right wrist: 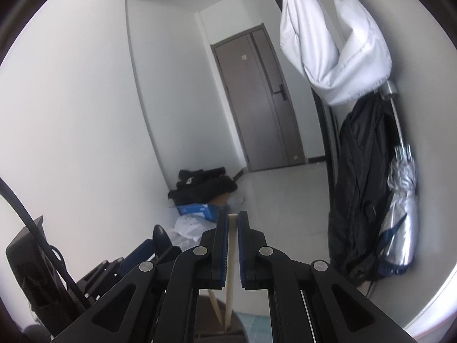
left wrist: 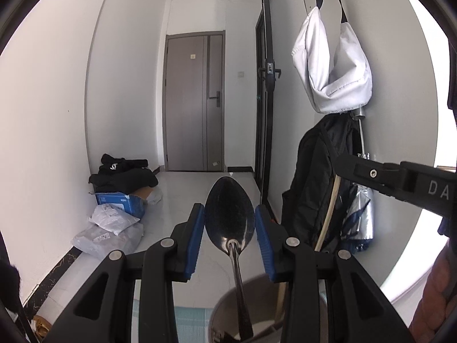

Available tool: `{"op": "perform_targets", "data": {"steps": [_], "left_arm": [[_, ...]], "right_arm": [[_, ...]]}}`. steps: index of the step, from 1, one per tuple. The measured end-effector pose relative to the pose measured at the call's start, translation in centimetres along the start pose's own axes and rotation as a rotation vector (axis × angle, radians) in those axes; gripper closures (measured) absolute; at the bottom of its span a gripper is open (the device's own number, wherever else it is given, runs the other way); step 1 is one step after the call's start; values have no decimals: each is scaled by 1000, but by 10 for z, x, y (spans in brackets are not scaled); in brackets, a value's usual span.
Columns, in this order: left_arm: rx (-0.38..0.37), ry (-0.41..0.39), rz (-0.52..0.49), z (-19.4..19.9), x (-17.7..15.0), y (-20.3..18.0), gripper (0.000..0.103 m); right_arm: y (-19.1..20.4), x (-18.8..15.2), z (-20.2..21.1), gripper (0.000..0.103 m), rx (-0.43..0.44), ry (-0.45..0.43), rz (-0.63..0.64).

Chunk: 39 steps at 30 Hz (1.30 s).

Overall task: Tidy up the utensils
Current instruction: 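Lift the chopstick with the right gripper while the left gripper carries the spoon over the holder, then open the right gripper over the holder while the left gripper releases the spoon into it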

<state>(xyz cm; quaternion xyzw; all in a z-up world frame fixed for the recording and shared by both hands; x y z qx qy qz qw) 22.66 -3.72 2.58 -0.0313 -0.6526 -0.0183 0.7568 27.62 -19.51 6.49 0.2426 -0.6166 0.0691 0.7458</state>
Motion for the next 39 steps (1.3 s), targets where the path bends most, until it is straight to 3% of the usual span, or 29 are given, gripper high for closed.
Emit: {"op": "perform_targets", "data": {"steps": [13,18,22,26,29,32,37,39], "left_arm": [[-71,82,-13,23,-7,-5,71],[-161,216,138,19,-11,7,71],[-139,239,189,24,-3,17,71],[-111,237,195,35,7,23,55],[-88,234,208,47,11,28,41],[-51,238,192,55,9,30,39],[-19,254,203,74,6,33,27],[-1,261,208,82,5,35,22]], "right_arm": [[6,-20,6,97,68,112,-8],[9,-32,4,95,100,183,-39],[7,-35,8,94,100,212,-74],[8,-31,24,91,94,205,-82],[11,-29,35,81,84,199,-75],[14,-30,49,72,71,200,-69],[19,-37,68,56,53,204,-70],[19,-40,77,55,46,205,-73]]}}
Point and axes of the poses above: each gripper's, at about its wrist camera, not at the fingertips, and z roughly against the way its jaws point, y to its left, x to its top, the point moved 4 cm from there along -z, roughly the way its jaws point, and after that the axes turned 7 degrees about -y, right-handed, at the moved point
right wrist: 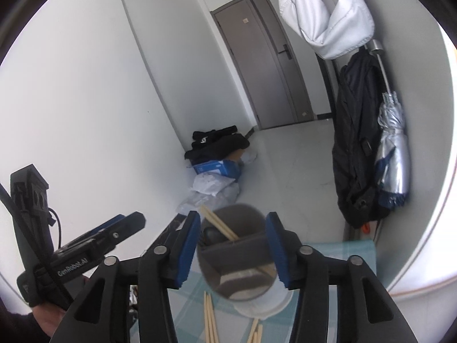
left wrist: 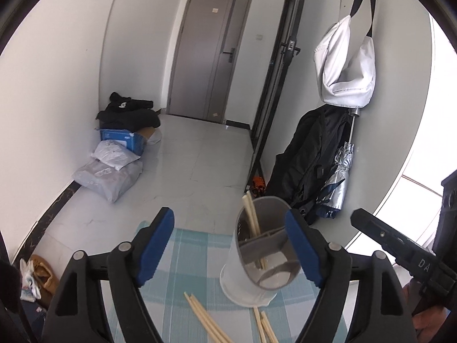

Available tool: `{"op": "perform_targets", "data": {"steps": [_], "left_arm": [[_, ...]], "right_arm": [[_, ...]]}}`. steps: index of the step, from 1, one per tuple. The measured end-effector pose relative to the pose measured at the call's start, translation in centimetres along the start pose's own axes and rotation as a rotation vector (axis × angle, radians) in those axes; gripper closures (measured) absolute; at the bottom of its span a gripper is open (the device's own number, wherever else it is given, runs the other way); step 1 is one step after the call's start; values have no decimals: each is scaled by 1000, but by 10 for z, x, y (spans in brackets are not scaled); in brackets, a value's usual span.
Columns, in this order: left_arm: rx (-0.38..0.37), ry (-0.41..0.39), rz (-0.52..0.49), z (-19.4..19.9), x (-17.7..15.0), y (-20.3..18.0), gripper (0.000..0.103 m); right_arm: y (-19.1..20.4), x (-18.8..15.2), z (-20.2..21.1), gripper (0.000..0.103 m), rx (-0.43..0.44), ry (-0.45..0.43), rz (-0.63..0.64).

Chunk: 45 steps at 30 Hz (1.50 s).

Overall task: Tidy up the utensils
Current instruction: 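Open the right gripper over the holder while the left gripper releases the spoon into it, then move the right gripper down to the chopstick pile and close on one chopstick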

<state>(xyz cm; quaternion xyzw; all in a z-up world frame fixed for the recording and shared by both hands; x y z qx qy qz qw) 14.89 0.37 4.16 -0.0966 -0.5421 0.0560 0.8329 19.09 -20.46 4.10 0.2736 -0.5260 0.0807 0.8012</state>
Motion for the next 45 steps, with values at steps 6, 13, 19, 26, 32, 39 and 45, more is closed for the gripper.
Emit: {"op": "perform_targets", "data": {"steps": [6,13,19,26,32,39,45], "left_arm": [[42,14,7,18,-9,5,13],[94,5,-5,39,-27,12,4],[142,-2,24,48,-49,21,1],[140,70,20,40,-83,26,1],[132,184,80,31,-111,34,1],[146,265,113,22,-128,44,1],[152,306,135,13,-134,54,1]], "right_arm": [[5,-16,20,47,-10,1,-4],[16,-42,36,34,-12,19,-5],[16,-73,43,30,-38,57,-10],[9,-108,42,25,-81,147,-1],[-2,-142,33,25,-131,261,5],[-11,-174,21,25,-171,382,27],[-19,-186,10,25,-212,437,27]]}}
Point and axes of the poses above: each gripper's, at about its wrist camera, not at the fingertips, and z roughly against the way its jaws point, y to its left, x to its top, the point moved 4 cm from there along -z, roughly the way its jaws point, and after that the axes turned 7 degrees about -y, right-handed, at the moved point
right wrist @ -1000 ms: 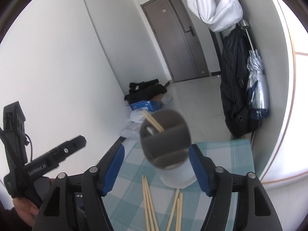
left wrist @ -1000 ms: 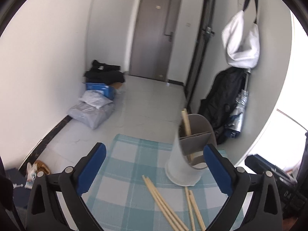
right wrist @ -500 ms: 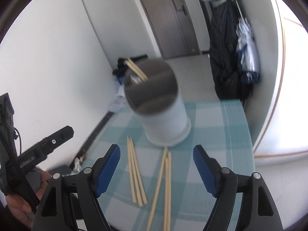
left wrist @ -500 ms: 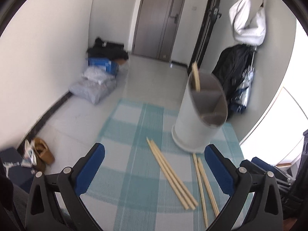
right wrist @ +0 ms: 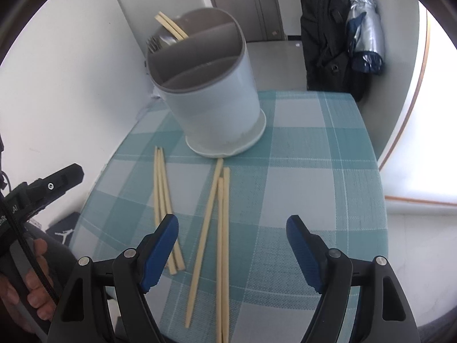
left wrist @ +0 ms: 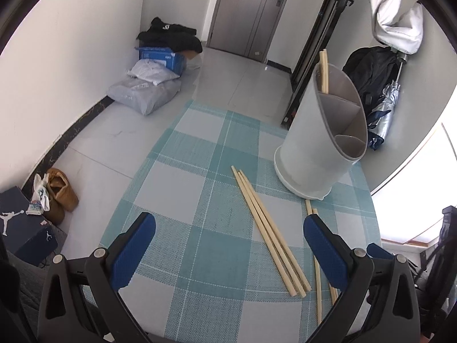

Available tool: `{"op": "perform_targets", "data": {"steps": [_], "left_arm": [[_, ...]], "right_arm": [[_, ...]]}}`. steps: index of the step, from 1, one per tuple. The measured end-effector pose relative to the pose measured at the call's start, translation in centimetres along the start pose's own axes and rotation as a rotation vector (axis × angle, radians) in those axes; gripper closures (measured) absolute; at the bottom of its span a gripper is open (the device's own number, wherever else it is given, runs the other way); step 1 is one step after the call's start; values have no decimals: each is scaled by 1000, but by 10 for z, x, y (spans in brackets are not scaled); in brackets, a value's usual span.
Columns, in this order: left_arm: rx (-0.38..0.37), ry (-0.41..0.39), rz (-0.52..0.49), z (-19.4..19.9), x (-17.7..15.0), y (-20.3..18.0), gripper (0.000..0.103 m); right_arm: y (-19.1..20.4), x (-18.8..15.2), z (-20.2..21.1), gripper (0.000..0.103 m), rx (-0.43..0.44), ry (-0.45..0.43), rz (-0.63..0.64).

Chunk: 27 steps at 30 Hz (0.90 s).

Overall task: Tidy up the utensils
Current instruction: 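Move the right gripper down to the chopstick pile and close on one chopstick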

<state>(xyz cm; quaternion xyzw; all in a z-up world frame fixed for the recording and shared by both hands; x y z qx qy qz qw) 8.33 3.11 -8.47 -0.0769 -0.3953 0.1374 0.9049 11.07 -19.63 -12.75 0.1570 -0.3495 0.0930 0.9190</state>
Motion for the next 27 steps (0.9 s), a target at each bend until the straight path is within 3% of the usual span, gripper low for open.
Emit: {"op": "perform_targets", "data": {"steps": [3,7,10,19,27], "left_arm": [[9,10,11,-3,2,4,1],[-4,36,53,-4,1,10,1],[0,46,61,-6,1,13,1],[-22,84,96,-13,3,17,1],[-17,93,124,-15,4,23,1]], "right_arm": [[-3,-1,-12,29,-27,34,1],[-5,-4,-25,44,-52,80,4],[-6,-4,-34,49,-67,103,18],[11,-2,-46,61,-126,107,137],[8,3,-45,69,-142,96,128]]}}
Point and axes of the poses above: each gripper's, at about its wrist camera, not at the fingertips, and z roughly against the way its jaws point, y to its left, x to its top, the point moved 4 cm from there along -z, roughly the way its jaws point, and after that the axes turned 7 degrees about -y, right-handed, at the moved point
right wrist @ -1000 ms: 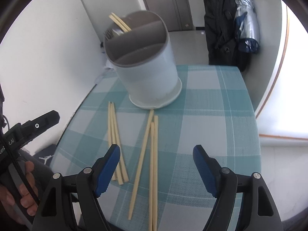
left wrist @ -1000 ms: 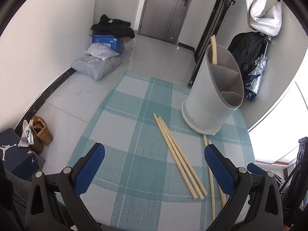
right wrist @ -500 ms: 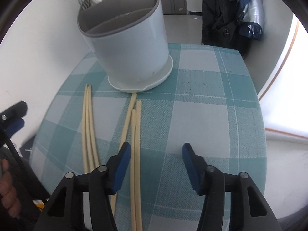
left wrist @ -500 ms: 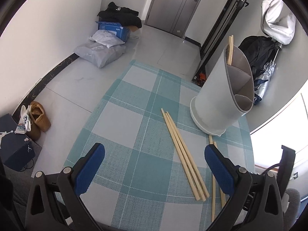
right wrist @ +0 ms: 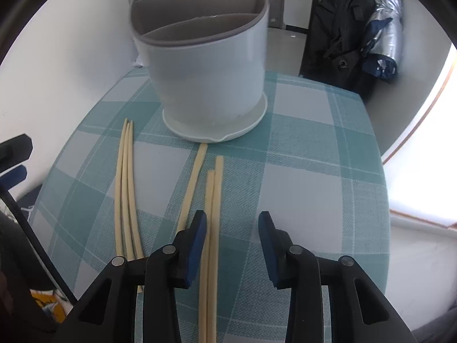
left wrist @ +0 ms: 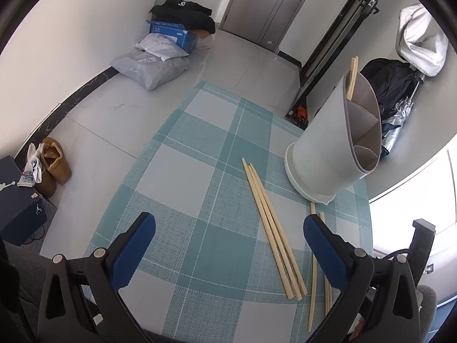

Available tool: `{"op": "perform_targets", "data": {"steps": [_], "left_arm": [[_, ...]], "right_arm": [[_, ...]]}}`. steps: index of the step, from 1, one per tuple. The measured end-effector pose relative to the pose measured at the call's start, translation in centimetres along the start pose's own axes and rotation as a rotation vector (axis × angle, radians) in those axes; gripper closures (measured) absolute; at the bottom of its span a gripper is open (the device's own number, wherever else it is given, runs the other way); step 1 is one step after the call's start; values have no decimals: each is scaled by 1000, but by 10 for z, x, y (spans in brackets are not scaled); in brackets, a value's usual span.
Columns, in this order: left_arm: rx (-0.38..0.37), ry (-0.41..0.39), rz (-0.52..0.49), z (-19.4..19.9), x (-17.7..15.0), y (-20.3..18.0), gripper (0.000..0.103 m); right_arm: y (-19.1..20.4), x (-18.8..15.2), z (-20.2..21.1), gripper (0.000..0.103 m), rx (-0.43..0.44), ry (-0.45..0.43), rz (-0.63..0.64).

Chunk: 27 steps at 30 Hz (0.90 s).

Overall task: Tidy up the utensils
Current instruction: 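Move the right gripper down to the chopstick pile and close on one chopstick, then lift the chopstick with the right gripper while the left gripper grasps another chopstick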

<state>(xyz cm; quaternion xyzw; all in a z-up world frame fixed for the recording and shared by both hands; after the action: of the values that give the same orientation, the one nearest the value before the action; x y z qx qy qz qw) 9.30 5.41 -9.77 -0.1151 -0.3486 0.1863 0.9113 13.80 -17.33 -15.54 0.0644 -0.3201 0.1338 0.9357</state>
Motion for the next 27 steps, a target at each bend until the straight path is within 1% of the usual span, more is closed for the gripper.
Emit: {"op": "perform_targets", "data": {"steps": [2,4,5,6,9,10,11,12,14,16,18,22,27], "left_arm": [[3,12,8,-2,-1,2,1],[4,19,13,-3,-2,2,1],[6,21,9,-4,-2,2,1],[10,21,4,-4,-2,2,1],[12,13,5,-3,0,2,1],[14,11,5,-3,0,3,1],[16,12,6,-3,0,4,1],[17,14,9,-4,1,4,1],[19,19,8,-5,0,6,1],[27,17,8,-5,0,7,1],[37,13,5,-5,0,9,1],[45,21,25,-6,1,15,1],[51,28,49,-9,3,19,1]], "right_arm": [[-1,1,2,69,-8,-10,-4],[2,0,1,71,-26,6,28],[4,-1,0,71,-22,9,39],[5,-1,1,73,-23,6,46],[9,1,1,74,-42,8,87],[10,2,0,77,-51,11,101],[10,3,-3,82,-73,24,116],[10,4,-6,82,-86,43,127],[10,8,-10,87,-61,49,132],[10,13,-14,90,-42,58,148],[12,16,-17,97,-2,80,151],[8,18,-19,98,81,145,162],[-5,5,-4,98,95,188,194]]}}
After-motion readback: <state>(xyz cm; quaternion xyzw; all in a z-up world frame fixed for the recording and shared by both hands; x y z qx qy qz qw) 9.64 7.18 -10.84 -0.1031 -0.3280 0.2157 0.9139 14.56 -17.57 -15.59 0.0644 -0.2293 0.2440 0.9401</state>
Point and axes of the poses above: each gripper's, at about its wrist camera, not at the fingertips, and z roughly against the way its jaws point, y to its left, x to its top, the point moved 4 cm from there along -z, roughly the way its jaws point, and after that the axes turned 7 degrees about -y, right-handed, at the moved point
